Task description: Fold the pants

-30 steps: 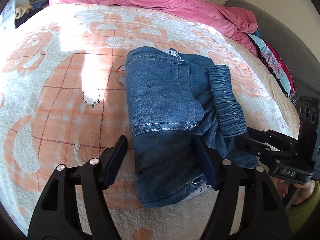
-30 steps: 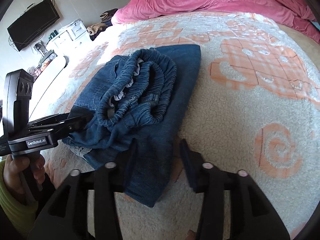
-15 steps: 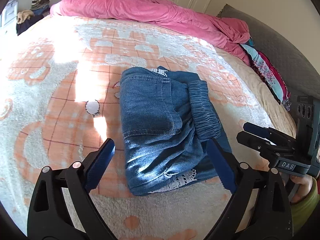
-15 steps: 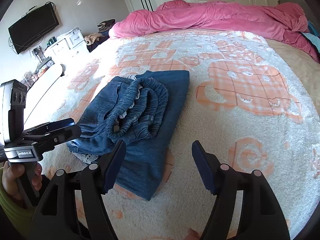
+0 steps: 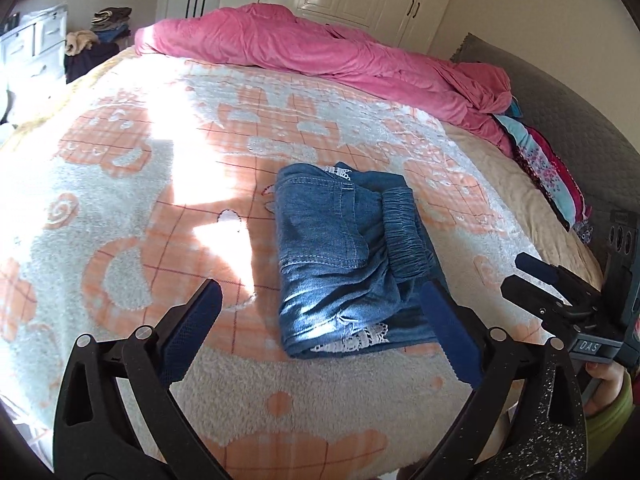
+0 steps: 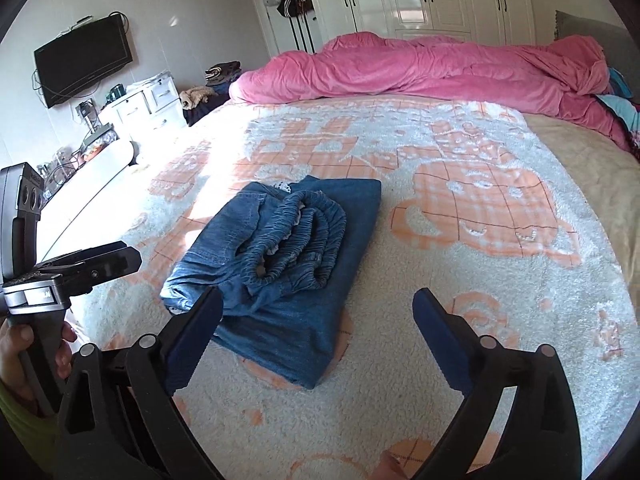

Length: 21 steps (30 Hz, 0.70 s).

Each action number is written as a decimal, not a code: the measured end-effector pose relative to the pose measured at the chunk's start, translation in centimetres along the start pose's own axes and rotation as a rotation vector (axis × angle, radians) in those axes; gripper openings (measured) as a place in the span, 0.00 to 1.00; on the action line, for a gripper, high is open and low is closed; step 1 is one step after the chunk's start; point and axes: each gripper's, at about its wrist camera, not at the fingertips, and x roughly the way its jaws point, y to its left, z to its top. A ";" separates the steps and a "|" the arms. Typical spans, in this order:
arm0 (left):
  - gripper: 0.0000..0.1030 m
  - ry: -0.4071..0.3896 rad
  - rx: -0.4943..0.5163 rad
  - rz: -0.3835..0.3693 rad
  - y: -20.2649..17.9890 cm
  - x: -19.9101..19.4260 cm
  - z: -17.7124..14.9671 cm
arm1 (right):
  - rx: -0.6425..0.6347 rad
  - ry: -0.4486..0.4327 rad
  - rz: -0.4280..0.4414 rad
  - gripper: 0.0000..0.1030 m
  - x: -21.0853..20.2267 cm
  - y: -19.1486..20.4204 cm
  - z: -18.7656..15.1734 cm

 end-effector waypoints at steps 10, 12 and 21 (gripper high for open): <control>0.91 -0.049 -0.024 0.067 -0.1 -2.7 -1.2 | -0.024 -0.066 -0.008 0.95 -2.9 0.9 -0.7; 0.91 -0.074 -0.022 0.085 -0.3 -3.3 -1.6 | -0.024 -0.076 -0.005 0.95 -3.3 0.8 -0.9; 0.91 -0.093 -0.015 0.149 -0.4 -4.4 -4.3 | -0.017 -0.109 -0.031 0.95 -4.7 0.5 -2.5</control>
